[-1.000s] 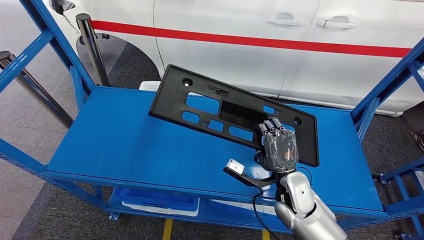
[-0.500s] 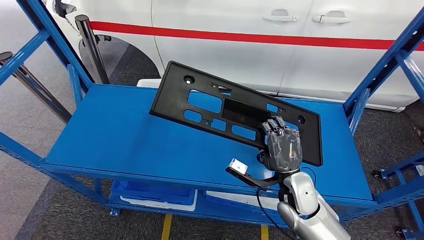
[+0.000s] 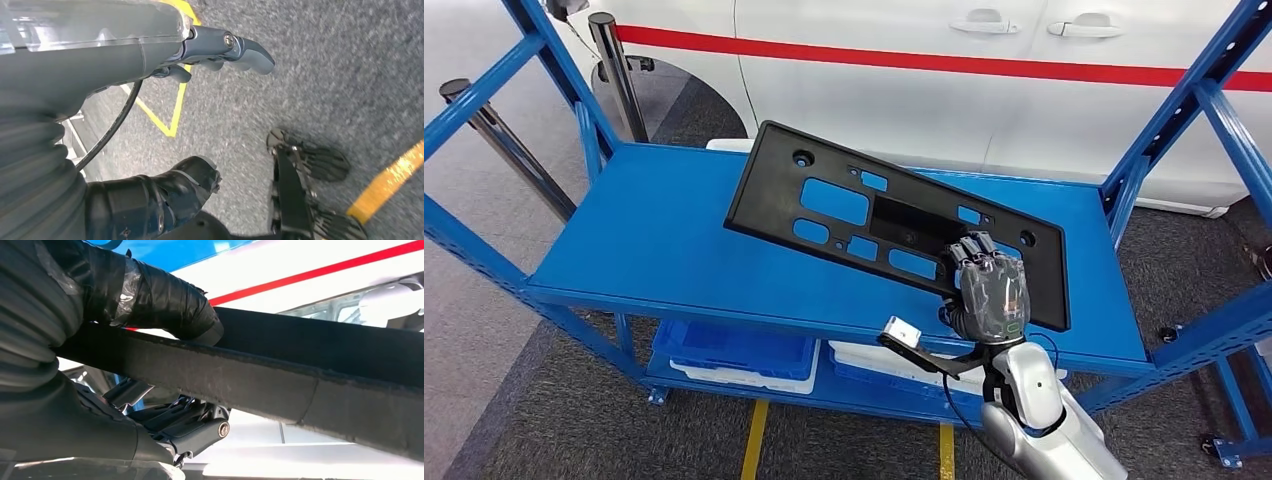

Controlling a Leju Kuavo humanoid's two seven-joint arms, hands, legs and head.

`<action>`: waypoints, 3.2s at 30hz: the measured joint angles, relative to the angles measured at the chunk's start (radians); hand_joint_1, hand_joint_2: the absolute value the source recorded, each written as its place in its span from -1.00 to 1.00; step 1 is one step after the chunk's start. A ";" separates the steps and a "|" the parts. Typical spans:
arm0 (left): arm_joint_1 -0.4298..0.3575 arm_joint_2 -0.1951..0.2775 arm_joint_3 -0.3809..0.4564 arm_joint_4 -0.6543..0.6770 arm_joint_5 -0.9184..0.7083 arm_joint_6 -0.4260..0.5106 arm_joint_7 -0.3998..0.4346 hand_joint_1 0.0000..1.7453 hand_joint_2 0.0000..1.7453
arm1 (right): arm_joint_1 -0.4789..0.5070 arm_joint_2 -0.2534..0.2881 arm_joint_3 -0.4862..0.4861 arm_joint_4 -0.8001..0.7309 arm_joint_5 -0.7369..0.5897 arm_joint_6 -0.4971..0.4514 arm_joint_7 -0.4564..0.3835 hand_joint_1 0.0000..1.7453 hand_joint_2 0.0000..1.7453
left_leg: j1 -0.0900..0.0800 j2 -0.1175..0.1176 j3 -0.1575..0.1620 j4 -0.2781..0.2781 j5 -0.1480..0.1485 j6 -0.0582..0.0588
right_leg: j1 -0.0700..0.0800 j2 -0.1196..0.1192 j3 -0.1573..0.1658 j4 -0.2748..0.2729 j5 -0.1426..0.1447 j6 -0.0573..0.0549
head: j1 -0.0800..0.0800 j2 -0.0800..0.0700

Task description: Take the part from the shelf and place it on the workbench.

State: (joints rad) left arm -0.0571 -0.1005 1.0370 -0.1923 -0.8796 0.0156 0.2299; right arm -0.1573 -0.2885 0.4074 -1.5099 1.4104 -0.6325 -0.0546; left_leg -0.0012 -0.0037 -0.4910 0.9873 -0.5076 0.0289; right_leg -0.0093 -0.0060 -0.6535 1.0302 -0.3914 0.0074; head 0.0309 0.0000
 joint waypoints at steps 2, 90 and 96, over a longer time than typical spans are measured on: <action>-0.001 0.000 0.000 0.000 0.000 0.000 0.000 -1.00 1.00 | 0.001 0.000 0.000 0.000 -0.005 0.005 -0.001 1.00 1.00 | 0.005 0.005 -0.015 -0.013 0.029 0.014 | -0.001 0.003 -0.016 0.040 -0.059 0.008 | 0.000 0.000; -0.005 -0.020 0.070 0.000 0.017 -0.004 -0.015 -1.00 1.00 | 0.053 -0.119 0.050 -0.323 -0.242 0.191 -0.069 1.00 1.00 | 0.027 -0.064 0.032 0.056 -0.048 -0.046 | -0.011 0.073 -0.044 0.002 0.030 -0.004 | 0.001 0.000; -0.005 -0.022 0.072 0.000 0.015 -0.005 -0.013 -1.00 1.00 | 0.050 -0.135 0.050 -0.332 -0.241 0.188 -0.064 1.00 1.00 | 0.023 -0.024 0.019 0.004 -0.024 0.000 | -0.009 0.067 -0.080 0.039 -0.001 0.028 | 0.004 0.000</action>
State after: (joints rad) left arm -0.0622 -0.1222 1.1095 -0.1919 -0.8647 0.0102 0.2171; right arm -0.1070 -0.4232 0.4573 -1.8420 1.1695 -0.4441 -0.1191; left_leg 0.0214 -0.0273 -0.4721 0.9915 -0.5312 0.0285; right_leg -0.0180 0.0614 -0.7340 1.0692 -0.3919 0.0352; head 0.0346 0.0000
